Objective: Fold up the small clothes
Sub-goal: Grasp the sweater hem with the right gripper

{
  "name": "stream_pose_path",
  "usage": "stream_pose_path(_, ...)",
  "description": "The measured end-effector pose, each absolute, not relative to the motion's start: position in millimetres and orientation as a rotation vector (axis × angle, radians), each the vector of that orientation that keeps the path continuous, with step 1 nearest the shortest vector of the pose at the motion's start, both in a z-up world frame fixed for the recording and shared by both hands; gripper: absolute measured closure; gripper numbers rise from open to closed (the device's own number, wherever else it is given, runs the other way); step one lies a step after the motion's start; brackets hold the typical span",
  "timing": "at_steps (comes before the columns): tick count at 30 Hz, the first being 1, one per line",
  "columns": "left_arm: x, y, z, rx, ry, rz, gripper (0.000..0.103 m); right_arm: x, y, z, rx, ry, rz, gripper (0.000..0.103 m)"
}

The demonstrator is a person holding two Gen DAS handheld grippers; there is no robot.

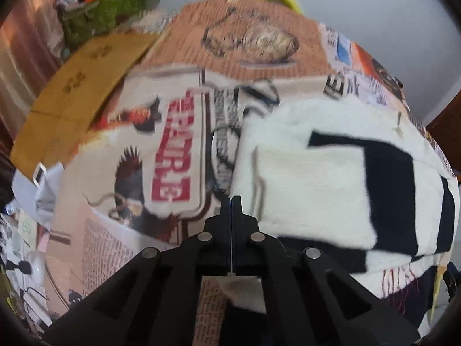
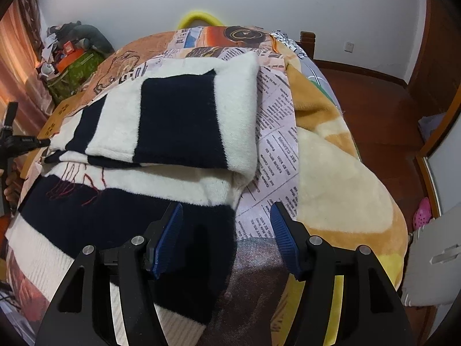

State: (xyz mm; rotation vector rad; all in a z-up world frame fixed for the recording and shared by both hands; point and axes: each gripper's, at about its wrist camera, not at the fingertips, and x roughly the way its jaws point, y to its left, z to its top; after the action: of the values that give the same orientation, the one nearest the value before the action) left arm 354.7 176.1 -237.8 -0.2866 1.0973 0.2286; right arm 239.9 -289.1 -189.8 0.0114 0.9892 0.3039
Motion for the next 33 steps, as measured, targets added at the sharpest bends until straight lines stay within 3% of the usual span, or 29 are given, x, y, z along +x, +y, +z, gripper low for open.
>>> stream_pose_path(3,344,180,-242,-0.289,1.117,0.220,0.102,237,-286,-185,0.010,0.974,0.306,0.044)
stream_pose_path(5,334,181,-236,-0.294,1.106,0.211,0.097,235,-284,-182,0.012,0.968,0.308,0.044)
stream_pose_path(8,316,180,-219,-0.291,1.077,0.184,0.079,229,-280,-173,0.001,0.955,0.316,0.044)
stream_pose_path(10,302,177,-207,-0.263,1.047,0.181,0.056,223,-278,-166,-0.011,0.937,0.318,0.037)
stream_pose_path(13,279,169,-189,-0.220,1.008,0.163,0.042,211,-276,-155,-0.018,0.901,0.322,0.028)
stream_pose_path(16,258,162,-180,-0.205,0.999,0.129,0.032,201,-274,-150,-0.022,0.888,0.325,0.027)
stream_pose_path(20,232,151,-180,-0.206,1.011,0.102,0.025,186,-272,-154,-0.029,0.902,0.329,0.027)
stream_pose_path(33,180,136,-230,-0.347,1.149,0.049,0.025,144,-279,-205,0.080,1.031,0.361,0.027)
